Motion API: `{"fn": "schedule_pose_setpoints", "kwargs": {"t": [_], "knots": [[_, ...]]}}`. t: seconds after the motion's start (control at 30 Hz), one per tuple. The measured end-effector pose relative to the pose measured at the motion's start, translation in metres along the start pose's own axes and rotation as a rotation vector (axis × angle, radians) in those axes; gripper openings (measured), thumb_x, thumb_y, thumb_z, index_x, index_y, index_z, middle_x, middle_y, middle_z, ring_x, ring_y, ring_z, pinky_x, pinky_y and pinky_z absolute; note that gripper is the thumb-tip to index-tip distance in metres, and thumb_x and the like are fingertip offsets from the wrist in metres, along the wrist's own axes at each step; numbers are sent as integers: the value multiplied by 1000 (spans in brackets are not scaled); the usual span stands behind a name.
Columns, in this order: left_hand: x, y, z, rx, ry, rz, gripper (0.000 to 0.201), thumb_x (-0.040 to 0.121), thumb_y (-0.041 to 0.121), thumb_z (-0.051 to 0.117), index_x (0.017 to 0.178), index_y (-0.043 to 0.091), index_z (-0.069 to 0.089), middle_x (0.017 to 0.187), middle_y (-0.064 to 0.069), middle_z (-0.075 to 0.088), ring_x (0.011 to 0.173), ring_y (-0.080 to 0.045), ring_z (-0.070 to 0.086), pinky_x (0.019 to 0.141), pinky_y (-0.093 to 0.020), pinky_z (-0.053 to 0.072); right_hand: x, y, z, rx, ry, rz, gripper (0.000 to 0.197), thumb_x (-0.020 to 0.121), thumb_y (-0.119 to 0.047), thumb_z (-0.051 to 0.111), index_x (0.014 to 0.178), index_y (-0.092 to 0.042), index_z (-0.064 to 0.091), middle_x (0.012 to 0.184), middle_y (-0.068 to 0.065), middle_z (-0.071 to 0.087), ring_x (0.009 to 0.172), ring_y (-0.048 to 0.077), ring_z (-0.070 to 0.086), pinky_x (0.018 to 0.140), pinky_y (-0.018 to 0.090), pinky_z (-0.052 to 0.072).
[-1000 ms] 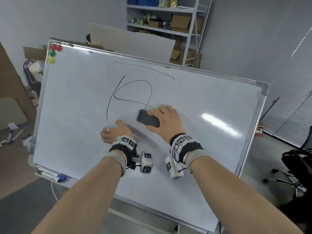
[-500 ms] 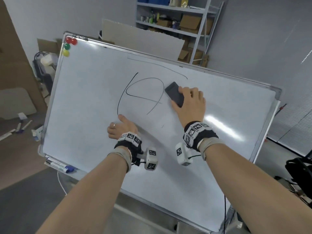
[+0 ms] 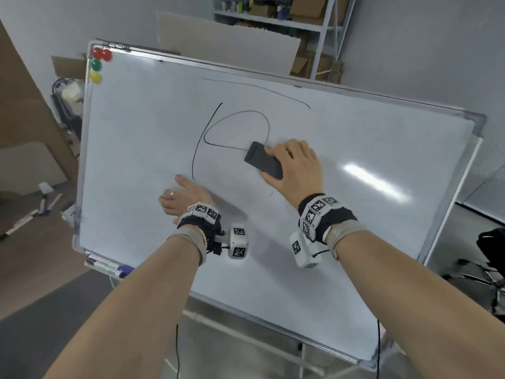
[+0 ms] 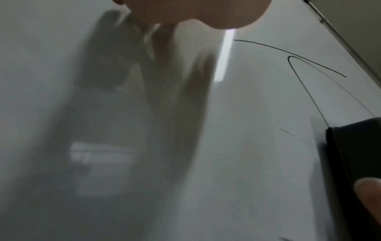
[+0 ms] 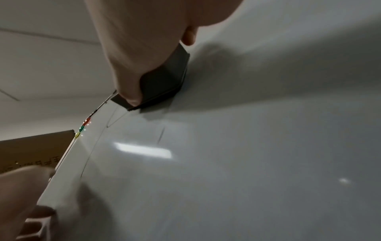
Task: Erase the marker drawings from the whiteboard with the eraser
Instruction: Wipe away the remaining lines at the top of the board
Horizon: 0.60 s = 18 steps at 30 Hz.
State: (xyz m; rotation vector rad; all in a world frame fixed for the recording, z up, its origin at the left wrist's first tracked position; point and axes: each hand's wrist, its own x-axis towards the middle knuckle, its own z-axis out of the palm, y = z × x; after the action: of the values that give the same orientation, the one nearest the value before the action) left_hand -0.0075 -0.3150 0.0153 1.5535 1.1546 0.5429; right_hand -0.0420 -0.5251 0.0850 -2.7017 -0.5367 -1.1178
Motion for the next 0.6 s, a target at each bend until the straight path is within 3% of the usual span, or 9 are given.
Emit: {"fn": "schedule_pose_setpoints", "kwargs": {"t": [0.1,0.23,0.27,0.33,0.43,0.53,0.6], "knots": [[11,2,-2,10,-99,12,67,102,50,29,149,3,32,159,-14,27,147,-30,21,118,-43,15,-10,-17,17,59,27,52,43,71,-40,76,105,-17,61,97,8,54,87,28,52,69,36,44],[23,-22,1,109,-125,214,51,104,34,30,141,4,47,143,-24,47,138,-38,38,111,-46,25,-52,-39,40,108,-200,3,50,66,-40,79,105,-16,58,95,8,51,79,28,53,67,40,50],[20,-22,0,103,-99,201,51,104,35,31,141,4,48,144,-23,46,139,-36,38,112,-45,24,-61,-40,42,98,-209,-4,51,66,-39,79,106,-16,58,96,8,51,79,27,53,65,39,50],[14,-20,-2,111,-119,110,58,105,45,25,150,10,35,158,-15,29,146,-30,26,117,-42,15,-69,-40,38,99,-219,-20,52,65,-39,81,106,-16,59,95,8,52,79,27,53,64,36,49],[10,-18,-4,116,-140,36,66,103,53,22,154,12,25,164,-8,14,148,-27,18,118,-43,14,-60,-27,23,-7,-144,3,48,72,-42,78,107,-16,58,97,9,55,83,30,55,66,39,49],[20,0,-8,89,-184,52,68,103,53,20,154,9,23,164,-6,13,149,-25,16,118,-44,13,-33,-8,4,-74,67,262,48,79,-49,71,111,-16,57,101,10,55,90,31,52,69,39,48],[32,8,-8,79,-210,62,68,103,52,20,155,7,22,164,-6,14,150,-25,15,119,-43,12,-16,-6,-2,-87,117,341,47,81,-49,68,114,-17,55,103,10,53,93,30,49,71,43,49]]}}
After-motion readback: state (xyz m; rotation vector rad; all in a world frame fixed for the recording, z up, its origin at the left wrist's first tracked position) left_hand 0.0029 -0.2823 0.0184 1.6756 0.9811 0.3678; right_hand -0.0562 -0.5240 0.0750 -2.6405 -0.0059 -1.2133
